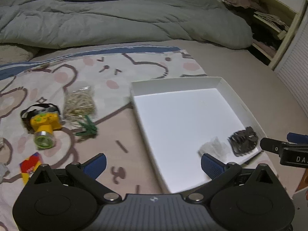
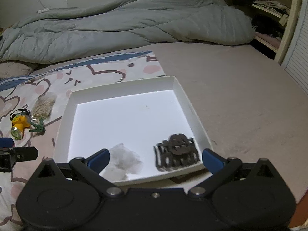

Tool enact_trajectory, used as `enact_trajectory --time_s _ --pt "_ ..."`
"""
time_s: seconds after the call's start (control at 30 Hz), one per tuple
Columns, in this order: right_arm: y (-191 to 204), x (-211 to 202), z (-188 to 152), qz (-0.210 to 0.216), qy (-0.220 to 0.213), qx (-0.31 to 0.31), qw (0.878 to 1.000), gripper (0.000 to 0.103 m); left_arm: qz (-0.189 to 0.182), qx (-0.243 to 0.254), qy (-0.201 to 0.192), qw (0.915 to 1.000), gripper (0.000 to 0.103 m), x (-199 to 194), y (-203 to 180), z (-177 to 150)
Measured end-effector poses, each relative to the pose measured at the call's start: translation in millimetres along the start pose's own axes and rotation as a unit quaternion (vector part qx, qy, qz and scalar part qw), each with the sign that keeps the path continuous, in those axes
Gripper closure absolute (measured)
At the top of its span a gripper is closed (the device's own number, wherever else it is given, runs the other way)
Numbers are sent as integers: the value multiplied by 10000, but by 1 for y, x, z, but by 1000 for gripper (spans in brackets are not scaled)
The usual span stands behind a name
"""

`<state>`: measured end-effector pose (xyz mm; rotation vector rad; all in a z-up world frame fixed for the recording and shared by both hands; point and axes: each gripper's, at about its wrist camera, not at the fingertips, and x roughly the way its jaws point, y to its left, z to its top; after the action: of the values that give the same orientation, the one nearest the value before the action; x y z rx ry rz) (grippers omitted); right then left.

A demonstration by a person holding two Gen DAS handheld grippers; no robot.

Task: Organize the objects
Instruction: 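Open both tools to release tissue and clip in the box, then withdraw, then move both tools back toward the remaining items on the bed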

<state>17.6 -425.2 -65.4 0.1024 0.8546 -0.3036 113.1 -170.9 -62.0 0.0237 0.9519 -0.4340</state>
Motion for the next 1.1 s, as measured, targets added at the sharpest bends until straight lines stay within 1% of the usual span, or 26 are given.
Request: enact_trajectory --time_s 0.23,0.7,0.93,1.1 --pt "34 5 10 245 -93 -221 9994 0 259 -210 -45 9994 0 -7 40 0" --pt "105 14 20 702 -72 -711 9950 0 742 -612 -132 9953 0 -31 122 -10" --pt "137 17 24 899 -120 -867 9921 0 981 -635 -189 9930 0 -43 157 -14" --pt "163 21 28 1043 -132 -909 9903 0 1038 -704 -235 9918 0 -52 179 -19"
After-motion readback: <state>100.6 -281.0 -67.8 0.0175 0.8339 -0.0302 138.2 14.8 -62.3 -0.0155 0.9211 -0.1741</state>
